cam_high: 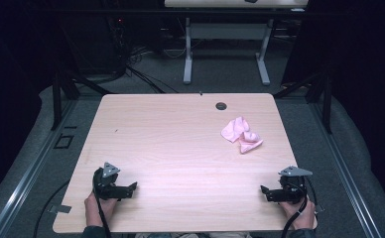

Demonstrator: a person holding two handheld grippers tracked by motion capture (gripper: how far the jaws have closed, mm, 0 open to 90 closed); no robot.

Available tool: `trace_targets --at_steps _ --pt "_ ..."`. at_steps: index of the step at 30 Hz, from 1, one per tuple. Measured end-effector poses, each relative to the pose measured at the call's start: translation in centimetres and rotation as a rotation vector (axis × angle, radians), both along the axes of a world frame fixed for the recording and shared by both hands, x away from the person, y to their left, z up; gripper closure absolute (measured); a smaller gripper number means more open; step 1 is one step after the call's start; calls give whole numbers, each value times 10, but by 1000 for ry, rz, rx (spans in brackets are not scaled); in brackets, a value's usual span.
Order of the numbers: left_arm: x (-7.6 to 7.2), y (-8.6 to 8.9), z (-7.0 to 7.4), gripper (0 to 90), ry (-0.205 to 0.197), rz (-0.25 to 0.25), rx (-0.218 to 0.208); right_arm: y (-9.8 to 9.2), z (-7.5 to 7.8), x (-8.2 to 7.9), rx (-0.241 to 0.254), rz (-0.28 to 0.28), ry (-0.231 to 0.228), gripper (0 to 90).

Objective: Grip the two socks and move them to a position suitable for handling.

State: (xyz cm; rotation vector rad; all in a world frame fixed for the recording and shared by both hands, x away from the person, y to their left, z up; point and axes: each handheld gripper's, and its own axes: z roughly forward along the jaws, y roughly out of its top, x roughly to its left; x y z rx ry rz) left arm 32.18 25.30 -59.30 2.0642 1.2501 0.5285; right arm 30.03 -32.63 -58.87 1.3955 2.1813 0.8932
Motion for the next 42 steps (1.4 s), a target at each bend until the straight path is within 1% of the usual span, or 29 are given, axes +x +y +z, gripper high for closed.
trace_targets --at_steps 10,12,16,17,18,19,20,21,23,25,28,30,32,35,36,37,39,41,42 --pt "0 0 0 1 0 -1 1 1 0 1 3 -16 3 0" --pt "0 0 0 1 0 0 1 1 1 2 0 -22 15 0" --pt "0 0 0 1 0 -1 1 1 2 4 2 -35 19 0" --pt "0 0 0 1 0 -1 0 -1 2 4 17 -38 23 3" --pt "0 0 0 1 0 -1 0 -1 2 4 17 -38 23 3" --pt "0 0 0 1 0 -1 1 -2 2 5 32 -40 20 4" --pt "0 0 0 1 0 -1 1 -4 3 5 38 -38 27 6" --pt "0 0 0 1 0 -1 2 -5 5 5 57 -45 31 10" --pt "0 0 0 0 1 0 1 -6 6 5 55 -39 30 10" --pt "0 0 0 0 2 0 2 -7 12 4 46 -38 31 8" --pt "0 0 0 0 0 1 2 -7 22 7 65 -29 22 2" --pt "0 0 0 0 2 0 2 -6 29 10 56 -14 26 0" --pt "0 0 0 0 1 -1 1 -4 35 14 61 -7 27 0" --pt "0 0 0 0 2 -9 4 0 44 25 51 14 25 0" --pt "0 0 0 0 2 -9 4 0 44 25 51 14 25 0" --pt "0 0 0 0 2 -9 4 1 47 29 60 21 24 0" --pt "0 0 0 0 3 -8 4 3 51 34 52 29 29 0" --pt "0 0 0 0 2 -7 2 5 52 37 57 33 28 0" --pt "0 0 0 0 2 -5 0 7 55 43 48 42 31 0"
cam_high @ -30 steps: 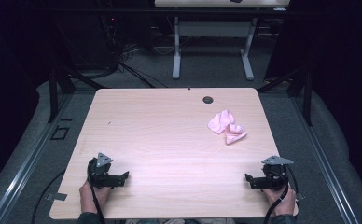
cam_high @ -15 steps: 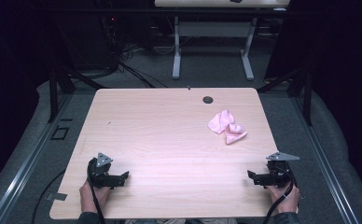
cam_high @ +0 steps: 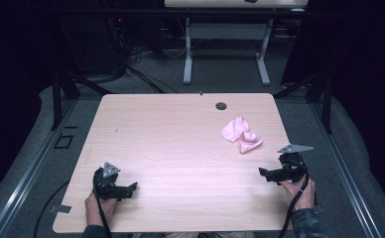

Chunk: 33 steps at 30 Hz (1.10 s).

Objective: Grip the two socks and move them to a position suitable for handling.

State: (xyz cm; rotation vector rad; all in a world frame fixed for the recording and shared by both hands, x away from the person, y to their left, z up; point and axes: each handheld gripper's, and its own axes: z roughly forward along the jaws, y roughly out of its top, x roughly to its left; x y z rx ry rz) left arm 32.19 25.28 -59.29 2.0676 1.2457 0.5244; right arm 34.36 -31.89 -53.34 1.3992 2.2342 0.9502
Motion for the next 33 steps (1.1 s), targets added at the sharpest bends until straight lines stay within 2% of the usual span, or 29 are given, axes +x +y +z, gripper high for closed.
trace_targets --at_steps 7,10,11,12,13,15,17,18,19,20,21,22,25,26,28,30,33 --pt "0 0 0 0 0 4 -1 6 8 21 -7 22 2 0" --pt "0 0 0 0 1 2 0 10 15 40 -10 32 10 0" --pt "0 0 0 0 1 2 0 10 15 40 -10 32 10 0" --pt "0 0 0 0 1 2 1 14 18 50 -17 42 11 0" --pt "0 0 0 0 0 2 1 14 18 50 -17 42 11 0" --pt "0 0 0 0 -1 3 1 18 20 61 -13 52 7 0" --pt "0 0 0 0 0 4 -1 24 22 74 -20 60 -1 0" --pt "0 0 0 0 0 4 0 31 23 86 -37 75 -2 9" --pt "0 0 0 0 0 4 0 31 23 86 -37 75 -2 9" --pt "0 0 0 0 0 5 -1 34 22 92 -41 81 2 16" --pt "0 0 0 0 0 5 0 39 19 104 -65 92 16 26" --pt "0 0 0 0 0 5 0 39 19 104 -65 92 16 26" --pt "0 0 0 0 0 5 0 45 9 117 -84 104 41 68" --pt "0 0 0 0 0 5 -1 49 2 122 -113 116 57 97" --pt "0 0 0 0 1 5 0 51 -1 124 -109 120 60 124" --pt "0 0 0 0 1 5 0 52 -4 126 -128 116 71 157" --pt "0 1 0 0 1 7 -1 52 -12 128 -135 119 90 255"
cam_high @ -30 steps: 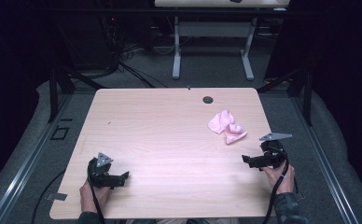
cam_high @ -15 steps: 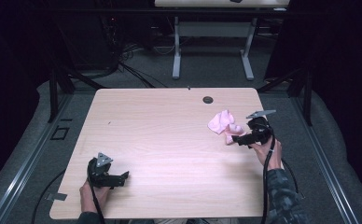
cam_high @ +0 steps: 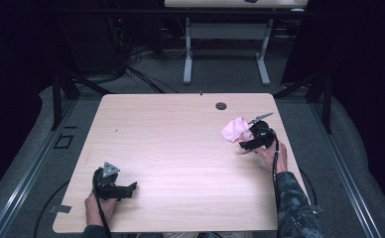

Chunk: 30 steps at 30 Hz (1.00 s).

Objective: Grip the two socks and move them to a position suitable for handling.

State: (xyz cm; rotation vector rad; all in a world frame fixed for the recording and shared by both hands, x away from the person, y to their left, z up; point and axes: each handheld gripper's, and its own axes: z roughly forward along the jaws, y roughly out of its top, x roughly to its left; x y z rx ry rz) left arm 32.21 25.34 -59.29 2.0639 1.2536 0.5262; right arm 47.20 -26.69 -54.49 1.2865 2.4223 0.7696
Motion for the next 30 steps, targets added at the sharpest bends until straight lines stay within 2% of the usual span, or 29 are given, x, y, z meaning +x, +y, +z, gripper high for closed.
trace_targets --at_steps 2,5,10,11,13,15,16,17,18,19,21,22,24,27,30 --pt "0 0 0 0 0 1 0 -1 -1 1 -18 -3 7 286" --pt "0 0 0 1 0 4 -2 -4 -4 2 -11 -15 28 362" --pt "0 0 0 1 0 5 -3 -5 -9 2 -48 -33 42 453" --pt "0 0 0 1 0 5 -3 -6 -9 1 -34 -42 43 505" --pt "0 0 0 1 -1 5 -4 -7 -9 1 -50 -44 44 524" --pt "0 1 0 5 2 4 -2 -9 -10 1 -38 -54 51 588" --pt "0 1 0 4 2 4 -2 -9 -10 1 -38 -54 51 588" --pt "0 1 0 4 2 3 -1 -9 -11 1 -27 -62 48 619" --pt "0 1 0 4 2 6 -2 -10 -11 0 -25 -64 56 691" --pt "0 1 0 5 1 9 -3 -11 -12 0 -14 -66 54 715" --pt "0 1 0 5 1 10 -3 -12 -12 0 -20 -72 53 728" --pt "0 1 0 5 1 10 -3 -12 -12 -1 -2 -80 48 740" --pt "0 1 0 5 1 10 -3 -11 -13 -5 -18 -81 17 754" --pt "0 1 0 5 1 10 -4 -13 -12 -6 -10 -80 8 758" --pt "0 1 0 5 1 10 -3 -20 -5 -12 43 -99 -13 760"
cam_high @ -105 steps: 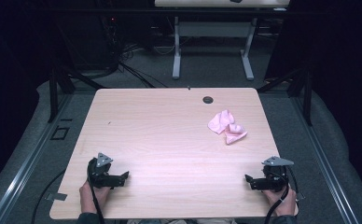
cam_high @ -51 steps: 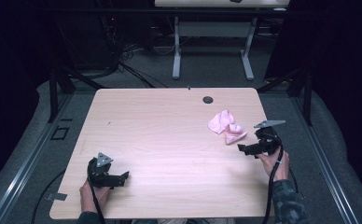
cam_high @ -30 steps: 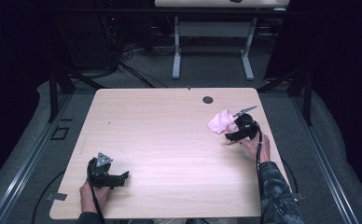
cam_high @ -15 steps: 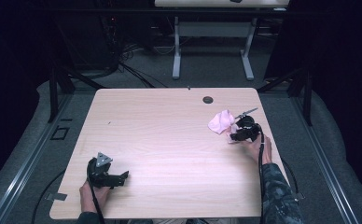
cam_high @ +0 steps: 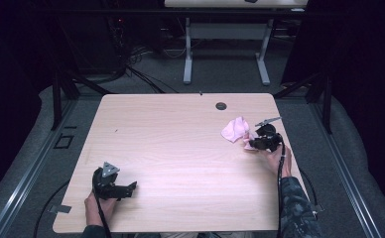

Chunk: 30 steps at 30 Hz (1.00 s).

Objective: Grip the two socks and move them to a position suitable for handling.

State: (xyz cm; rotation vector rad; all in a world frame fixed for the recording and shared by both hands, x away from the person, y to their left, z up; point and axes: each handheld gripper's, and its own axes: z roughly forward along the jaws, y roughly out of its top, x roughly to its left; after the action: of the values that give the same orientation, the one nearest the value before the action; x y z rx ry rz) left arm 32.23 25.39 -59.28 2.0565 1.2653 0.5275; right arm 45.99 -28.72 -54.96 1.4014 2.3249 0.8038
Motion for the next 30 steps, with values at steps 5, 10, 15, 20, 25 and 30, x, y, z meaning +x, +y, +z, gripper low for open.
trace_targets --at_steps 5,10,15,20,25,30 --pt "0 0 0 5 0 2 0 -6 22 -17 42 13 -38 759" --pt "0 0 0 5 0 2 1 0 39 -34 57 50 -75 759" --pt "0 0 0 5 0 5 -1 13 59 -60 63 123 -124 759" --pt "0 0 0 5 -1 5 -1 32 64 -88 83 207 -142 759" --pt "0 0 0 5 -1 5 -1 63 62 -118 56 309 -139 759" --pt "0 0 0 5 0 4 1 91 59 -135 32 414 -119 758"
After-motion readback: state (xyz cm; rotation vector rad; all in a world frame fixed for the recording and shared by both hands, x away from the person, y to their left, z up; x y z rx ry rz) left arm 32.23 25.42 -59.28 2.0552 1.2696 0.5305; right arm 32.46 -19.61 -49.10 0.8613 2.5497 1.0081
